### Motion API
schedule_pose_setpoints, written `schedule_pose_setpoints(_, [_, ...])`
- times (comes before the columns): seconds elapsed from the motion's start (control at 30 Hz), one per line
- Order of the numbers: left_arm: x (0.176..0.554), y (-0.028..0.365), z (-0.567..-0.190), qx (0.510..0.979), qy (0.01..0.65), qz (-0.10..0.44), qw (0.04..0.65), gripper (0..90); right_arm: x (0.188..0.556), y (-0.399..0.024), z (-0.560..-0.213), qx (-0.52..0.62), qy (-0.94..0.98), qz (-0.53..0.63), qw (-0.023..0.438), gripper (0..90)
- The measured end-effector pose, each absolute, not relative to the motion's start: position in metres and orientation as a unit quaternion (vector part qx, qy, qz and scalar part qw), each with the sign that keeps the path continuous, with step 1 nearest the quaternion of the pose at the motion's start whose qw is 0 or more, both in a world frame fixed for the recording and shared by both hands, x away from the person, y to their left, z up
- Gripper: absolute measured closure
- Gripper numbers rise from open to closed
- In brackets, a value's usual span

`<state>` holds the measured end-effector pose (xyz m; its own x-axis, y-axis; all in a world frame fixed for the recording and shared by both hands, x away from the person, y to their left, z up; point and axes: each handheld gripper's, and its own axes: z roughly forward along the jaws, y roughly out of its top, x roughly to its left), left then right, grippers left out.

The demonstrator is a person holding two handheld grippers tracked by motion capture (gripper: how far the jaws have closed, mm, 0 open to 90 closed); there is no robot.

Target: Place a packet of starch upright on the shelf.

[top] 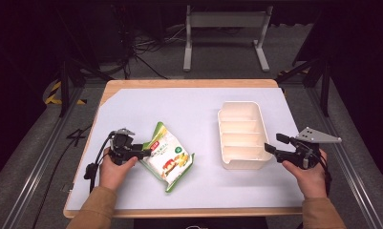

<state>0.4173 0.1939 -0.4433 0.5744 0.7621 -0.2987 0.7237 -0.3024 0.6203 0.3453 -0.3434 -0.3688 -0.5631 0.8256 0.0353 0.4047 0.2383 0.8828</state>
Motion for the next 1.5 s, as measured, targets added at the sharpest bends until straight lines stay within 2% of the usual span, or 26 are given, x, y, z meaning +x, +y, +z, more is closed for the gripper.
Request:
schedule_pose_setpoints(0.17, [0.414,0.191,-0.442,0.809,0.458,0.025,0.369,73.1,0.346,-0.341,-0.369,0.408,0.754,0.463,0.226,35.7])
schedule_pose_setpoints(0.5, [0.409,0.188,-0.437,0.803,0.454,0.049,0.384,87.6,0.345,-0.343,-0.368,0.406,0.753,0.465,0.226,36.0])
schedule_pose_setpoints(0.7, [0.407,0.193,-0.429,0.784,0.458,0.035,0.417,88.6,0.344,-0.345,-0.367,0.407,0.752,0.466,0.227,36.6])
schedule_pose_setpoints(1.17, [0.385,0.186,-0.389,0.778,0.402,0.071,0.477,89.4,0.339,-0.348,-0.362,0.402,0.751,0.472,0.227,43.1])
schedule_pose_setpoints(1.4, [0.370,0.181,-0.368,0.777,0.368,0.092,0.502,89.6,0.338,-0.348,-0.359,0.382,0.756,0.486,0.215,54.6])
schedule_pose_setpoints(1.5, [0.364,0.179,-0.360,0.780,0.354,0.103,0.506,89.6,0.337,-0.346,-0.358,0.378,0.757,0.489,0.212,56.2])
